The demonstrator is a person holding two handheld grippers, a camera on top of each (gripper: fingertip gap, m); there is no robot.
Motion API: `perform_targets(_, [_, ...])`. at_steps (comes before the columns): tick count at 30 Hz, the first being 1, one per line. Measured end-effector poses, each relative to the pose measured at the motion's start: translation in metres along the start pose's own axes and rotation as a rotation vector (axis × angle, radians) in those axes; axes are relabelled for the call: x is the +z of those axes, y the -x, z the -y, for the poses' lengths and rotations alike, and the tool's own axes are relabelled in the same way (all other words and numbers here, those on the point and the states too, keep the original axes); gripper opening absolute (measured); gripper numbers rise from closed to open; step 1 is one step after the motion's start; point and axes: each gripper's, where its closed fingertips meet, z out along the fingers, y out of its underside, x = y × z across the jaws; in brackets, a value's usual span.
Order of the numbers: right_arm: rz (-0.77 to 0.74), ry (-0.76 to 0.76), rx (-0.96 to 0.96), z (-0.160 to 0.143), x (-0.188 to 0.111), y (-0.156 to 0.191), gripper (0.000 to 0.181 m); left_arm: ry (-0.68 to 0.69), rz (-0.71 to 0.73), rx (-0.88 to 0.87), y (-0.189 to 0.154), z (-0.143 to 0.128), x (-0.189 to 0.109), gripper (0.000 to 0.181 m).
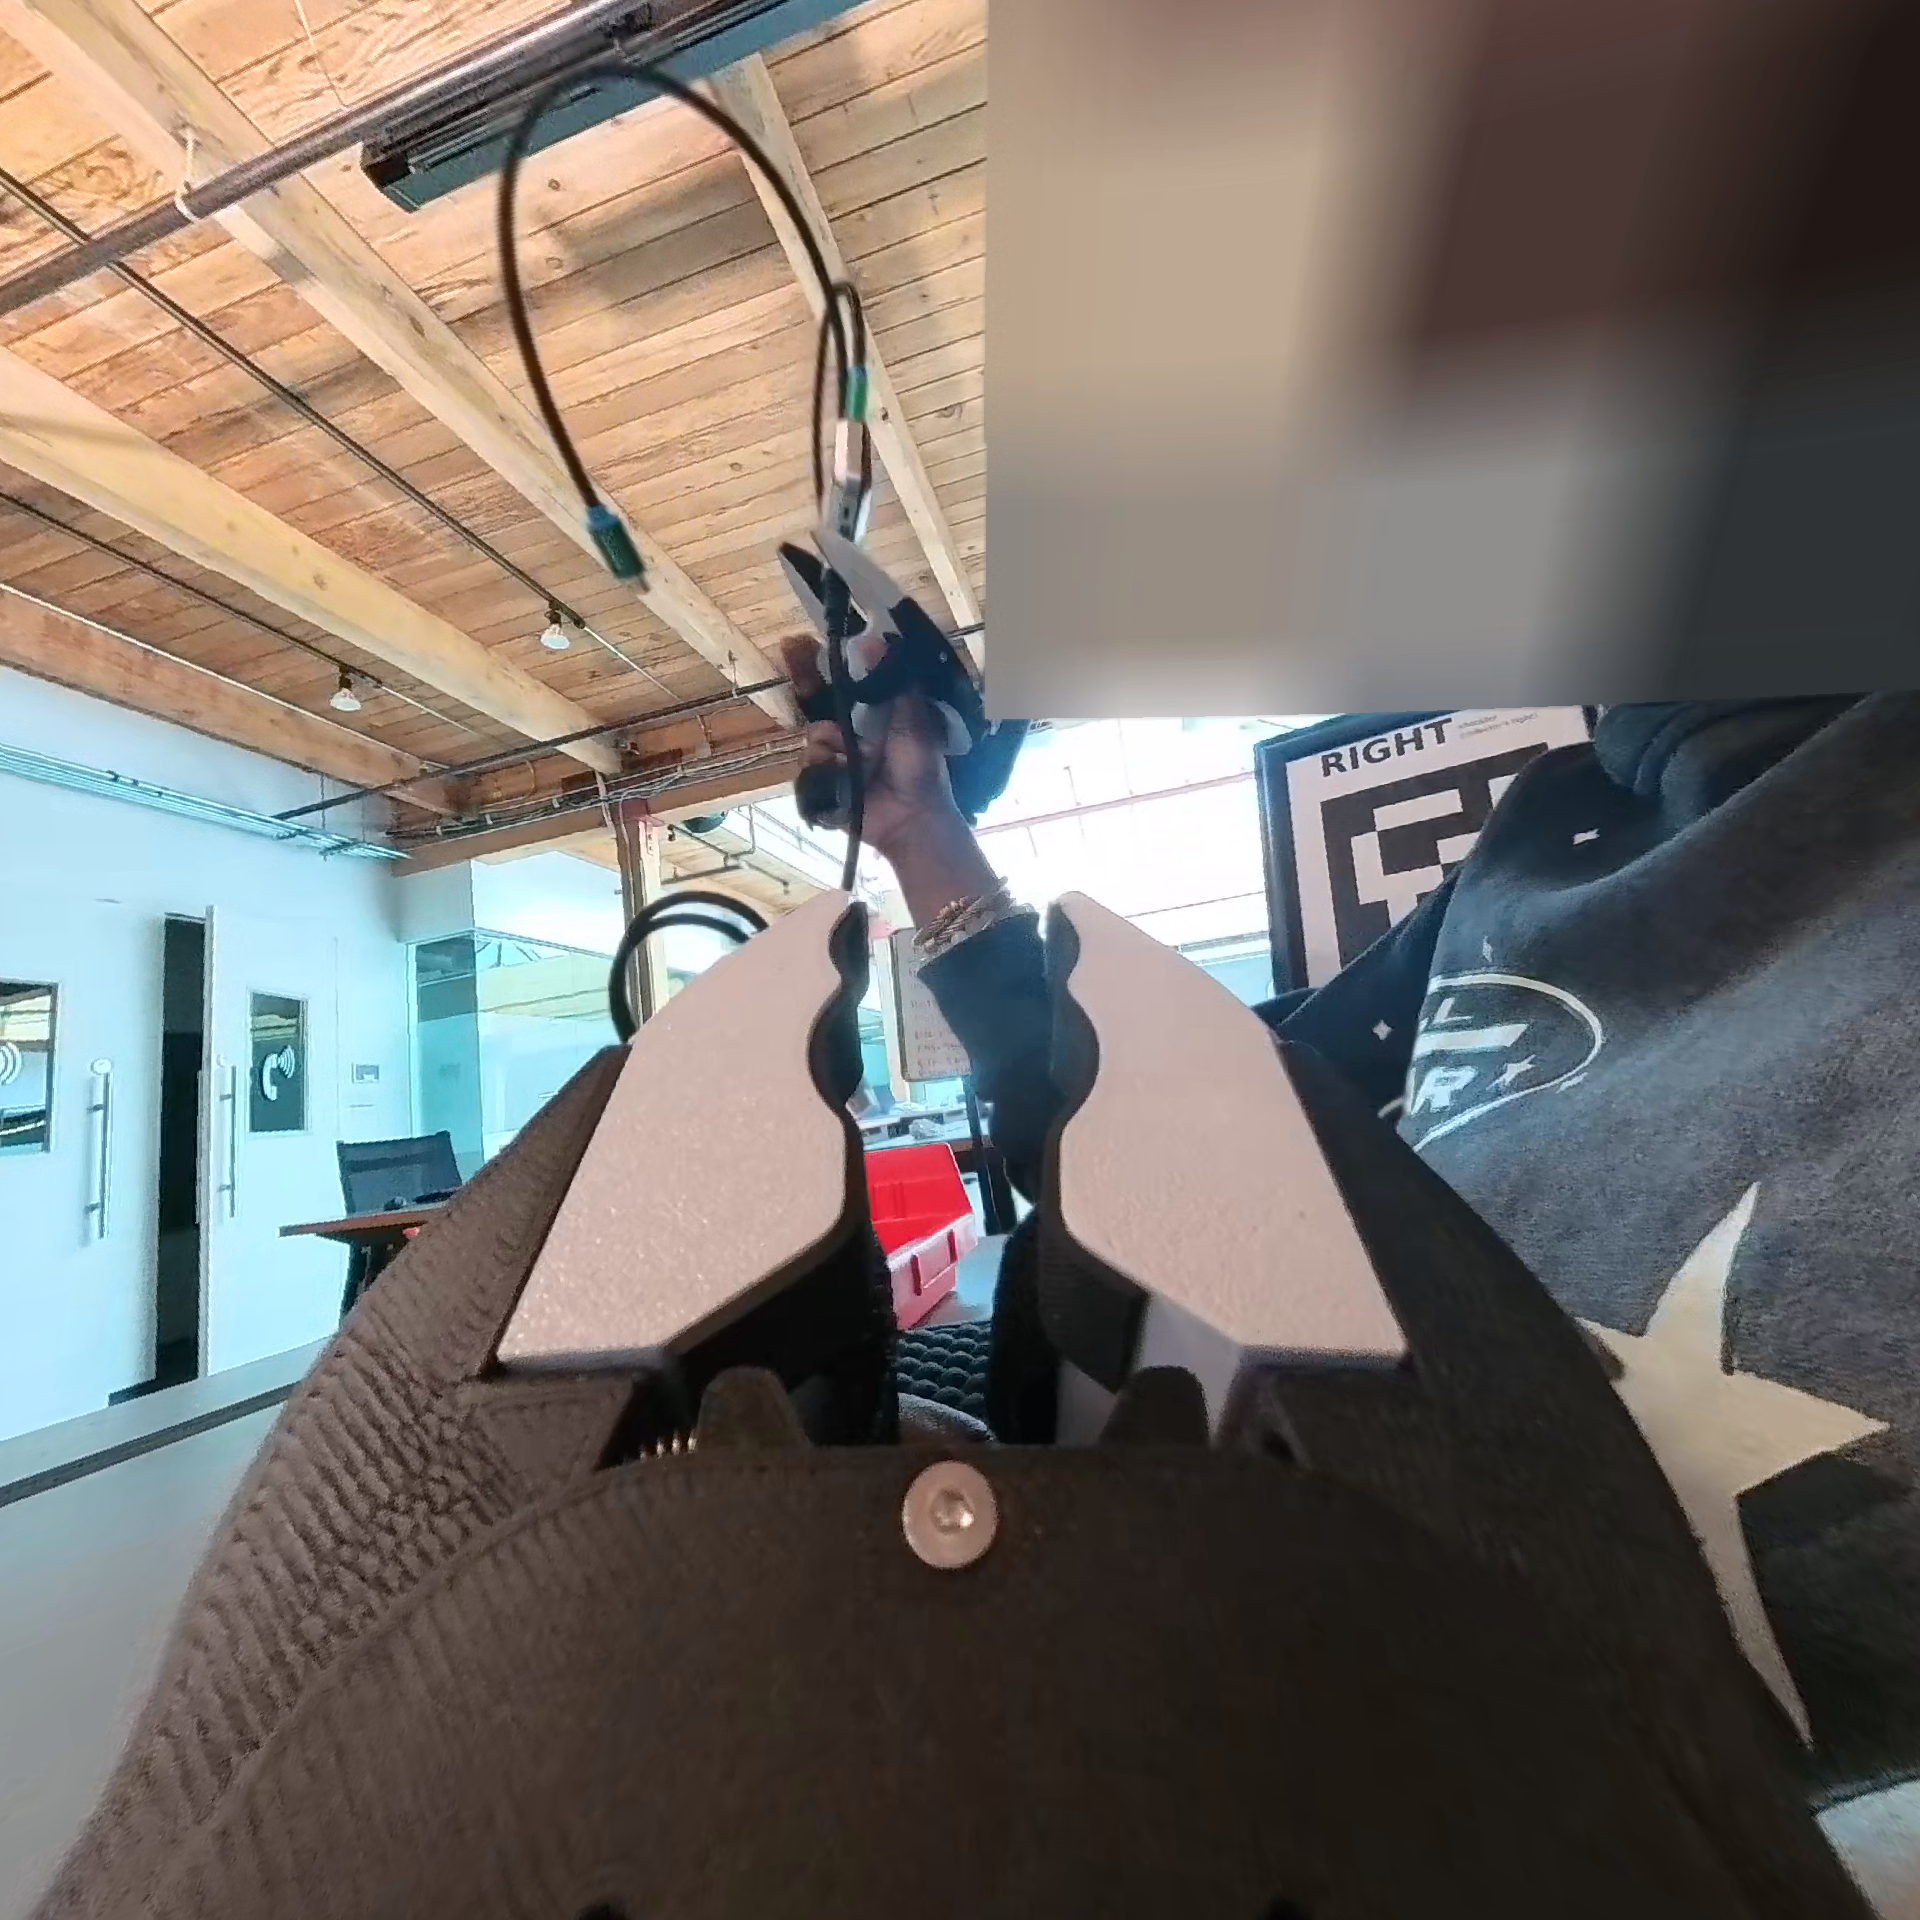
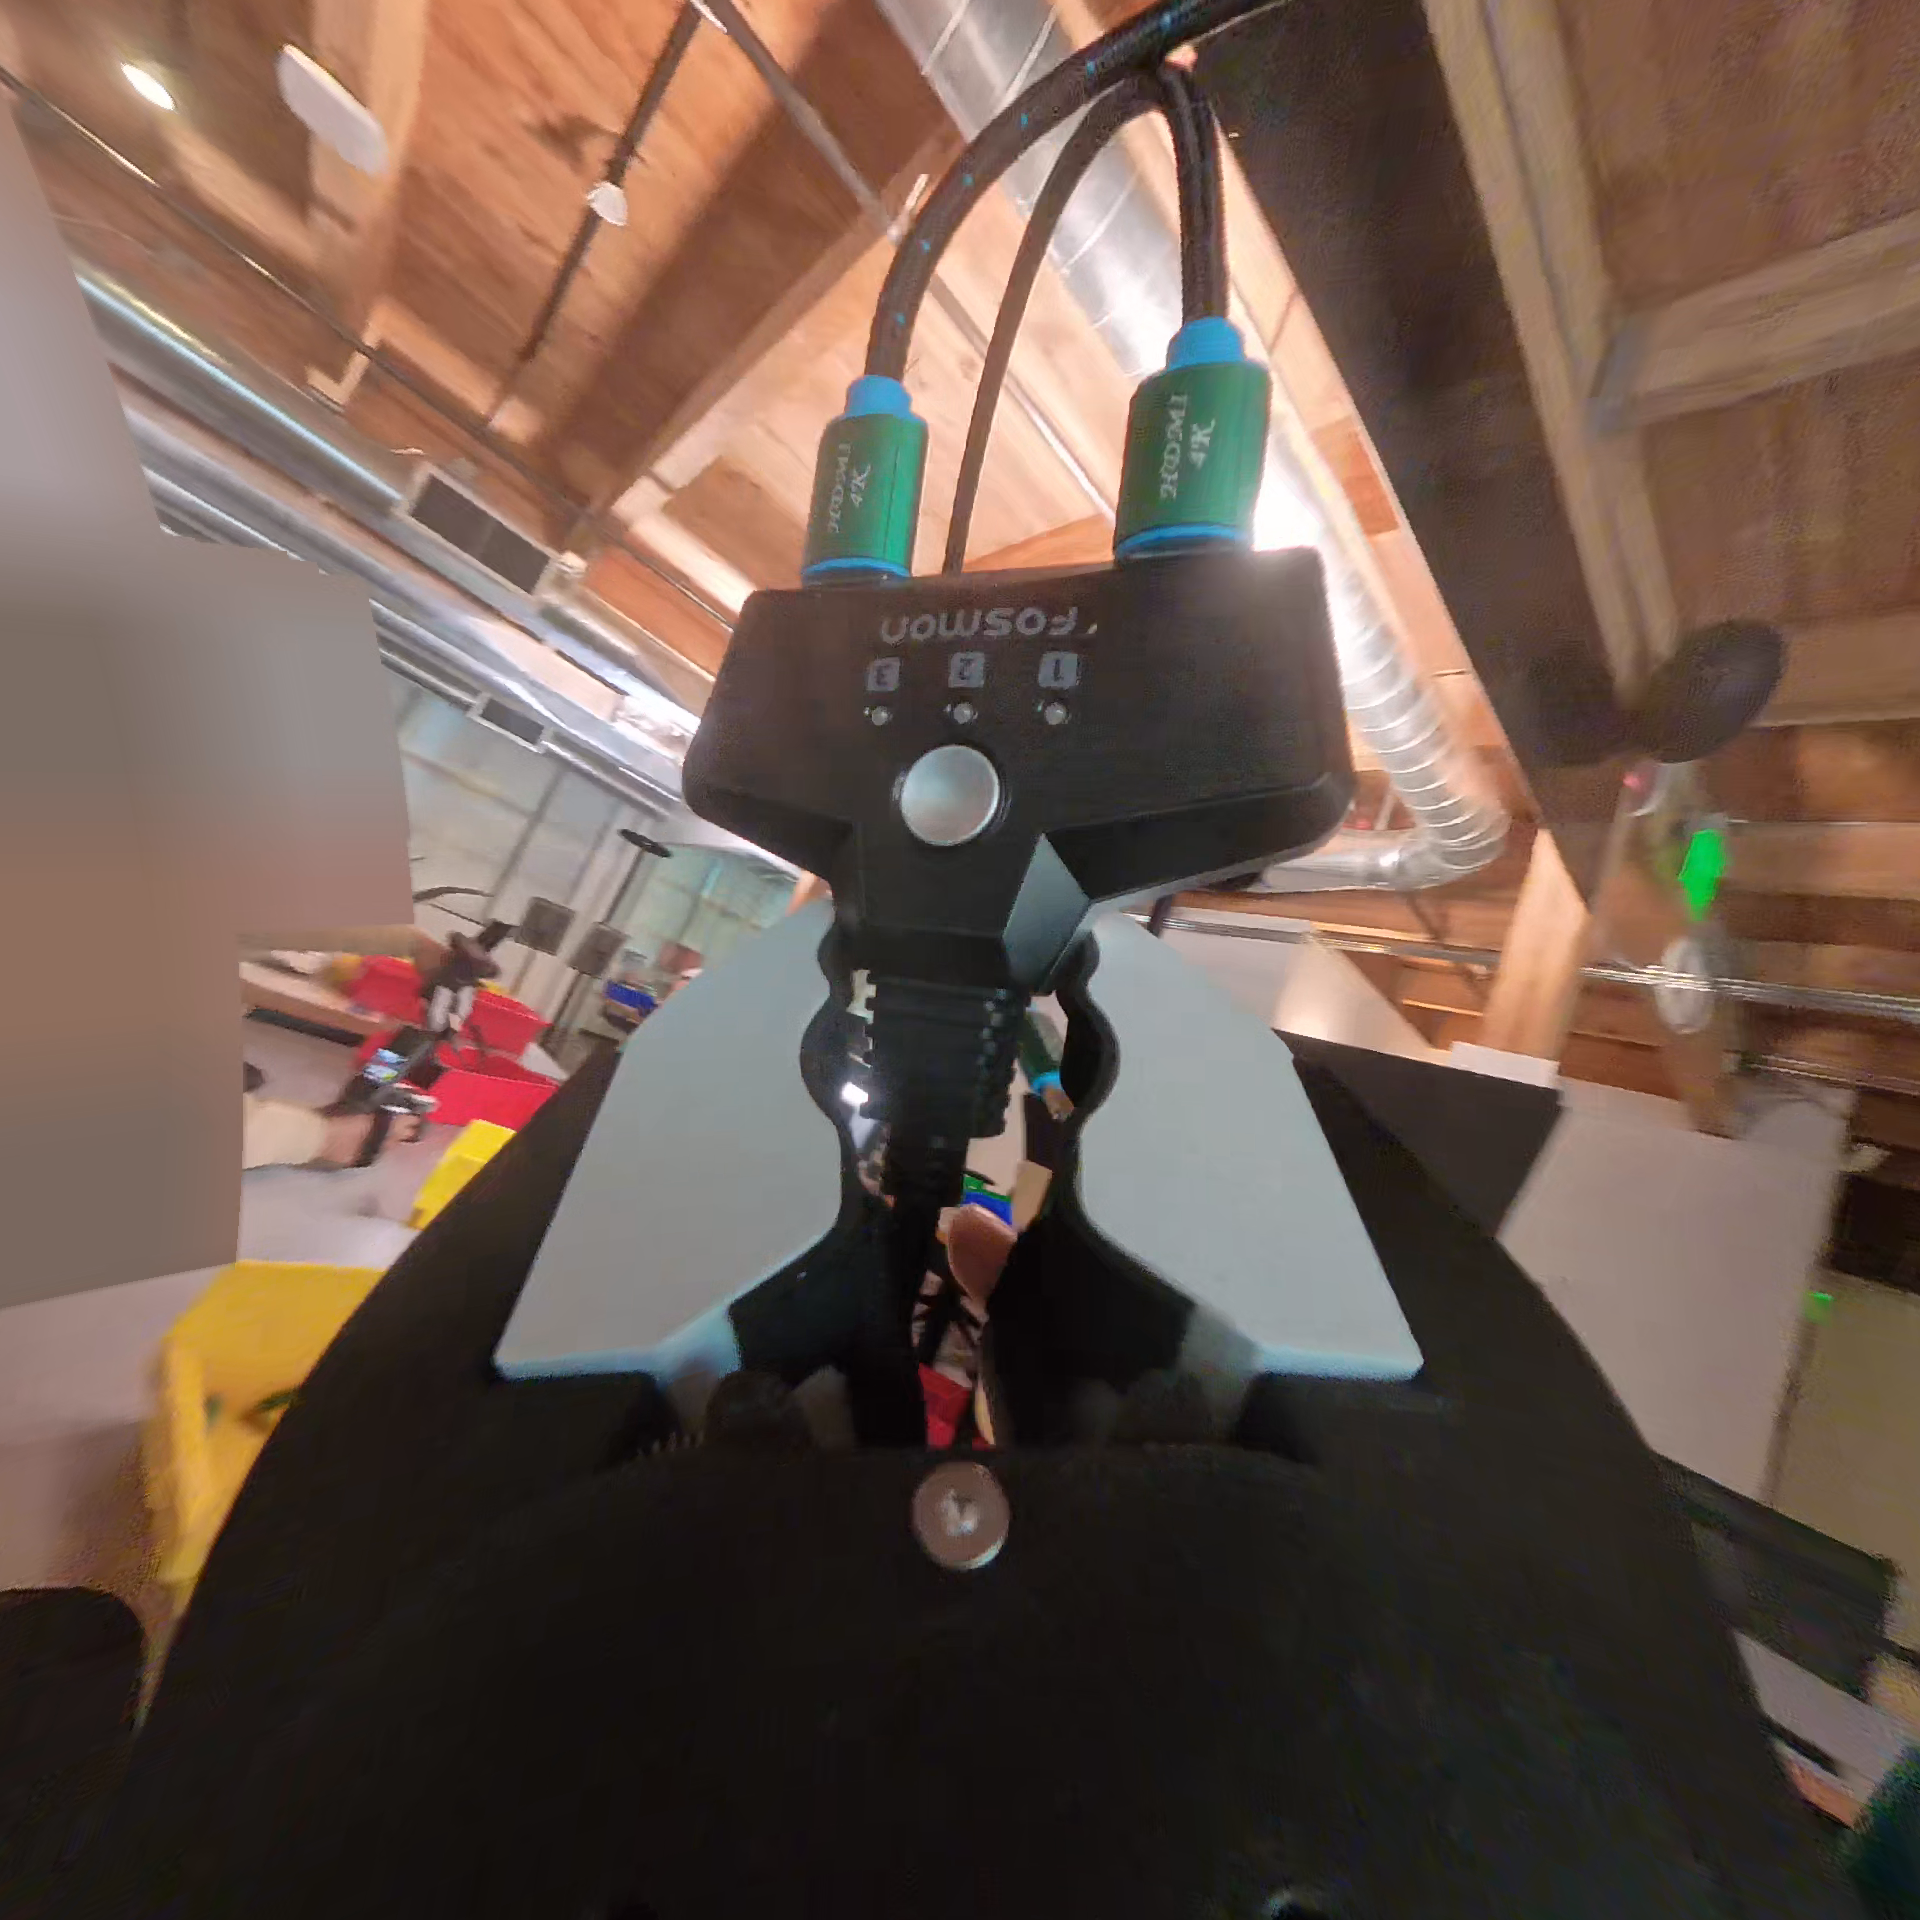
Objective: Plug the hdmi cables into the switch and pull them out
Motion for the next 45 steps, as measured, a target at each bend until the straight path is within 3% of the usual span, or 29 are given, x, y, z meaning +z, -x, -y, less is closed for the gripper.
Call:
perform_targets(3, [-0.040, 0.052, -0.042, -0.014, -0.026, -0.022, 0.038, 0.000, 0.001, 0.004, 0.000, 0.000, 0.000, 0.031])
perform_targets(11, [-0.315, 0.225, -0.110, -0.127, -0.133, -0.059, 0.039, 0.001, 0.018, -0.009, 0.004, -0.002, 0.000, 0.030])
perform_targets(14, [-0.486, 0.317, -0.063, -0.145, -0.168, -0.081, 0.038, -0.003, 0.026, -0.015, 0.005, -0.002, 0.000, 0.030])
perform_targets(20, [-0.630, 0.751, -0.013, -0.191, -0.199, -0.096, 0.037, 0.012, 0.016, -0.001, 0.003, -0.004, 0.001, 0.029])
perform_targets(28, [-0.557, 1.292, 0.094, -0.267, -0.231, -0.064, 0.038, 0.009, 0.016, -0.009, 0.003, -0.003, 0.000, 0.029])
perform_targets(34, [-0.477, 1.524, 0.234, -0.309, -0.250, -0.035, 0.039, 0.001, 0.022, -0.031, 0.006, -0.002, -0.001, 0.029])
perform_targets(38, [-0.446, 1.687, 0.207, -0.321, -0.272, -0.028, 0.041, 0.005, 0.021, -0.023, 0.005, -0.002, 0.000, 0.030])
perform_targets(40, [-0.485, 1.683, 0.120, -0.310, -0.271, -0.037, 0.054, 0.015, 0.016, -0.013, 0.003, -0.004, 0.000, 0.030])
perform_targets(42, [-0.536, 1.647, 0.058, -0.291, -0.265, -0.047, 0.069, 0.019, 0.013, -0.009, 0.003, -0.004, 0.001, 0.030])
perform_targets(45, [-0.615, 1.463, -0.006, -0.256, -0.243, -0.061, 0.079, 0.009, 0.018, -0.019, 0.004, -0.003, 0.000, 0.029])
